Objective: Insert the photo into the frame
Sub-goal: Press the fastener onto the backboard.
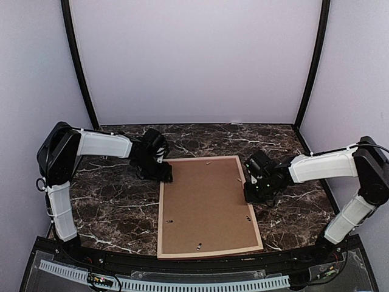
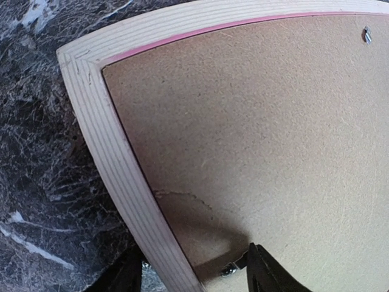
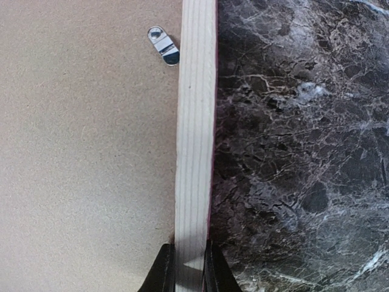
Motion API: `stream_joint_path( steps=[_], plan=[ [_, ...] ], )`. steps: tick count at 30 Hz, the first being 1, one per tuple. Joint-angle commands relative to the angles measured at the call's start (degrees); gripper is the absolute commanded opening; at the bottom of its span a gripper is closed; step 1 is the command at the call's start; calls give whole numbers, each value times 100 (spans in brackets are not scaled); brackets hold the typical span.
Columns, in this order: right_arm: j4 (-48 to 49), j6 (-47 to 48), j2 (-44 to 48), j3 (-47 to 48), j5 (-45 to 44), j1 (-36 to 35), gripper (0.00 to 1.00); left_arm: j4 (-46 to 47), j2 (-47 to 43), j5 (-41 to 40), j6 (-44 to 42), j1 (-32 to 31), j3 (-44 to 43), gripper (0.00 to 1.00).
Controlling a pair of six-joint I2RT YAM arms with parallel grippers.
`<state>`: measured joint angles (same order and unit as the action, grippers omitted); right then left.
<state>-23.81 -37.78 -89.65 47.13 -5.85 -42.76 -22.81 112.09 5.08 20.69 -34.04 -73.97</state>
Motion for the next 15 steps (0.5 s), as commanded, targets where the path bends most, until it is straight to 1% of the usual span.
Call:
stream_joint_path(
  steps=[1, 3, 7, 11, 15],
  plan=[
    [116, 73, -102, 68, 86, 31, 12, -217, 113, -326, 25, -24, -42, 56],
    [122, 74, -114, 59, 101, 34, 12, -185, 71, -392, 124, -24, -9, 52],
    [131, 80, -123, 59, 113, 32, 12, 164, -228, -221, 321, -24, 173, 51],
    [161, 81, -130, 52, 160, 32, 12, 430, -528, -130, 512, -24, 370, 53],
    [189, 69, -110, 26, 206, 31, 12, 551, -757, -193, 642, -23, 537, 59]
  ],
)
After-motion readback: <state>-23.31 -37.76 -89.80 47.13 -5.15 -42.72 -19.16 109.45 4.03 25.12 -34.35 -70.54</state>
